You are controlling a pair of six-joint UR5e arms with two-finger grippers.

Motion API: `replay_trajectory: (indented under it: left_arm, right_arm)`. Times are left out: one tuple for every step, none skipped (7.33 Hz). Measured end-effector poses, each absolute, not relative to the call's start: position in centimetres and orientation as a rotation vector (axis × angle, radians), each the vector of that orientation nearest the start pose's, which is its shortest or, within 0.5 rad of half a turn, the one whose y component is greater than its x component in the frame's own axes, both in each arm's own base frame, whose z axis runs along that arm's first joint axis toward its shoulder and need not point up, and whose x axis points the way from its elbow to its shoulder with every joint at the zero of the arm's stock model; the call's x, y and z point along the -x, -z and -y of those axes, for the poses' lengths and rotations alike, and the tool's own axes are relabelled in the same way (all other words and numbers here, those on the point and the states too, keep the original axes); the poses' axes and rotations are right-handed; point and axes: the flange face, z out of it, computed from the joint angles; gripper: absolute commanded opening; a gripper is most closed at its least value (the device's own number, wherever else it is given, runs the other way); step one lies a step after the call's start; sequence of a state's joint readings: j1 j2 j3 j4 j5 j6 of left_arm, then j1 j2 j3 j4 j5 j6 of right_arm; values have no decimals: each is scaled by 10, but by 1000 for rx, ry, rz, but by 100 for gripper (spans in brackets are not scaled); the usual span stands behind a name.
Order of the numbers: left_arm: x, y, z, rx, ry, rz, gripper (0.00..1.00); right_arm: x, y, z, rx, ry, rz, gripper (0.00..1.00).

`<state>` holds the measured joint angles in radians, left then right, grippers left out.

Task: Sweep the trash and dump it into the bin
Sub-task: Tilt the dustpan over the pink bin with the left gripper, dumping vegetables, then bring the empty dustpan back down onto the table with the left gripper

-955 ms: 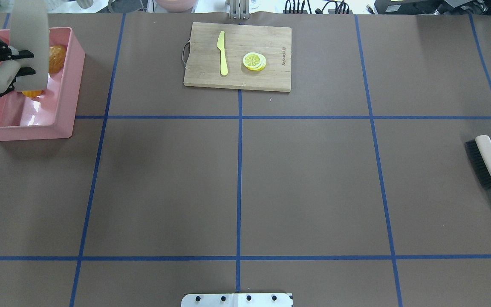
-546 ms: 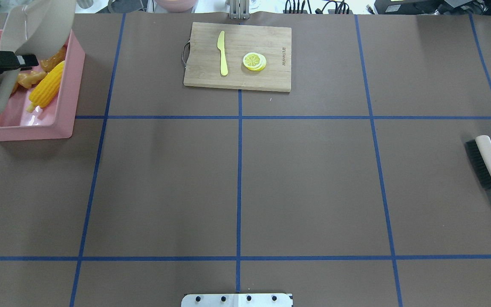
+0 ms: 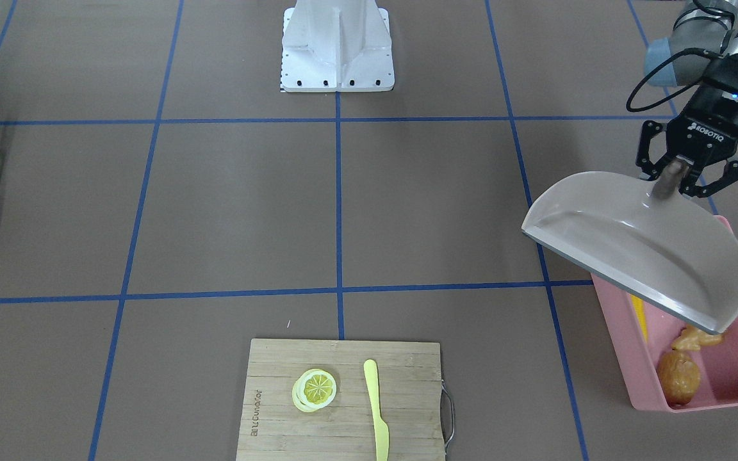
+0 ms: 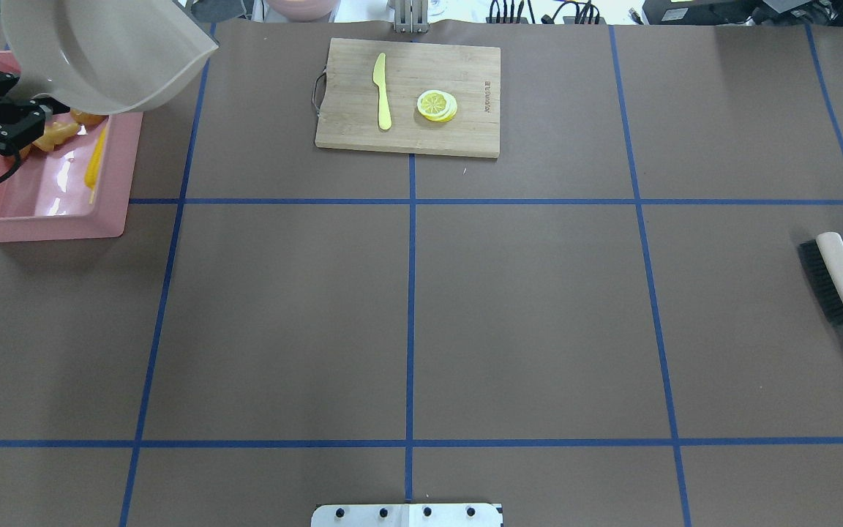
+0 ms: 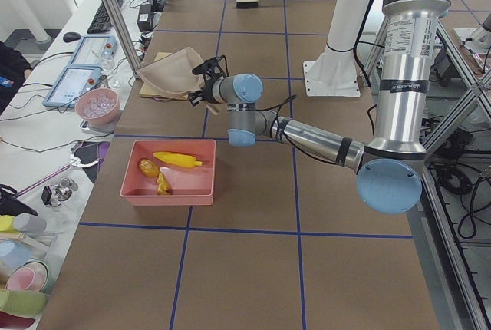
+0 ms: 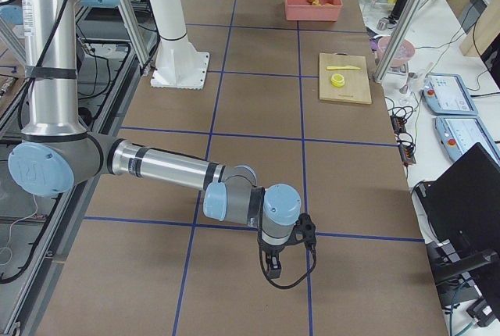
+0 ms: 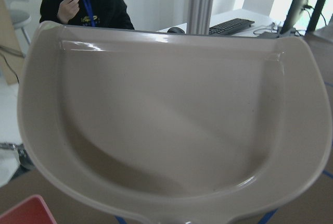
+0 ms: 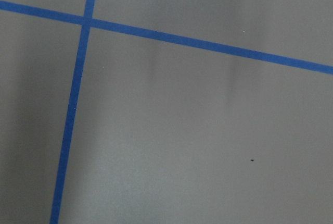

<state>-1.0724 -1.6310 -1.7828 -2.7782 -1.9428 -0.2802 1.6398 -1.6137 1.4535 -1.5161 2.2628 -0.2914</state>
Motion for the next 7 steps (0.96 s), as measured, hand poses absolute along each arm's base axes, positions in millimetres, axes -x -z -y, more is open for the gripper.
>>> replay_trajectory:
  left_arm:
    - [-163,-387,494,-1265,-549,-791,0]
    - [-170,-383,498,-1287,-637,-743,0]
    - [-177,-380,501,-1291,-694,-713,0]
    - [-190,-377,502,-1261,-738,-716,0]
    - [-212,-373,498,-1213,-792,-754,0]
    - [-237,-369,490,-1164,-847,-801,0]
    - [-265,-364,481,-1111,-896,-838,0]
  right_arm:
    - [-100,-739,449,-21,172,719,100]
    - [-99,-739,447,-21,170,731,100]
    - [-98,-739,447,-22,169,736,100]
    - [-98,-739,446,-23,169,740,100]
    - [-98,-738,446,-25,169,743,100]
    - [-98,-737,447,-26,169,745,100]
    - [-97,-737,447,-27,169,746,100]
